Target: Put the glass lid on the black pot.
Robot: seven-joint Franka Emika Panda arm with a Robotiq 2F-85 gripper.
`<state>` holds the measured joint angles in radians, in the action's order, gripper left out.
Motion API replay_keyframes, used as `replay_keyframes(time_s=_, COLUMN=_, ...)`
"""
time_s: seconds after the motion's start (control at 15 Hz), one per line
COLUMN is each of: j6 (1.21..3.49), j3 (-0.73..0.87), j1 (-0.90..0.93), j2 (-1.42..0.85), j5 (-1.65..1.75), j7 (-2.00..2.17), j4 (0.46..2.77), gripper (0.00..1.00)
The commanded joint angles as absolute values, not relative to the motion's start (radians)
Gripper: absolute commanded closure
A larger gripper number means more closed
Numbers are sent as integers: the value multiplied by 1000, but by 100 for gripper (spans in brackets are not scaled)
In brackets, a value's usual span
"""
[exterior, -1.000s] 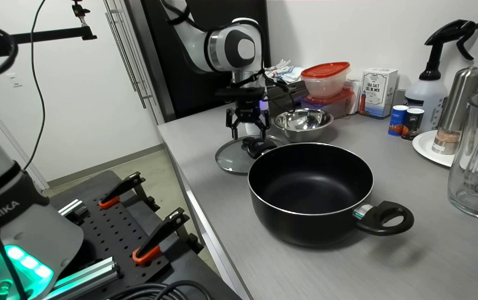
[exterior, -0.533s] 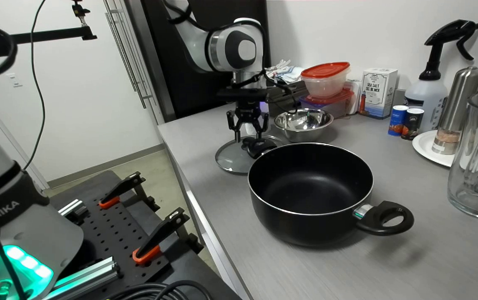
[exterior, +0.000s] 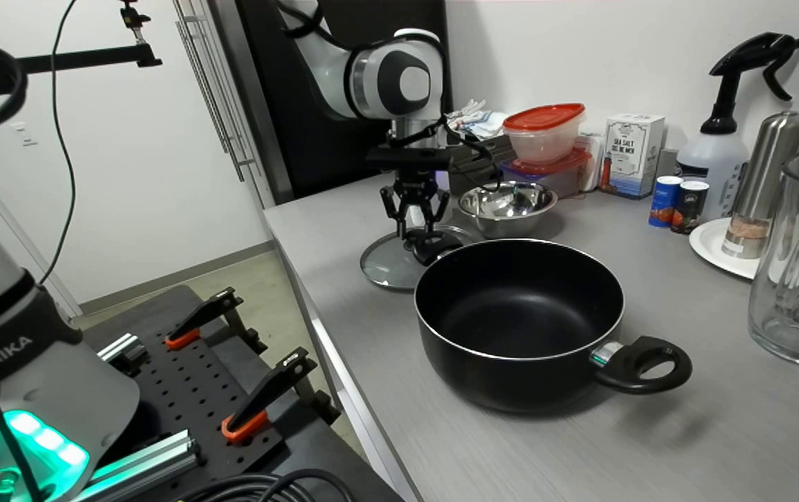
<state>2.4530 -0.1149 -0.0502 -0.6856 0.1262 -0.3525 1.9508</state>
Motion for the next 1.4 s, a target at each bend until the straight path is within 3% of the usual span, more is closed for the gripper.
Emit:
replay_keyframes(time_s=0.0, j6=2472, j3=-129, j1=-62, j2=-672, j5=109, j7=-386, j4=1965, gripper=77)
replay_keyframes(time_s=1.33, j6=2503, j3=-181, j1=-22, j2=-278, j5=46, j7=-347, j4=2296, gripper=77)
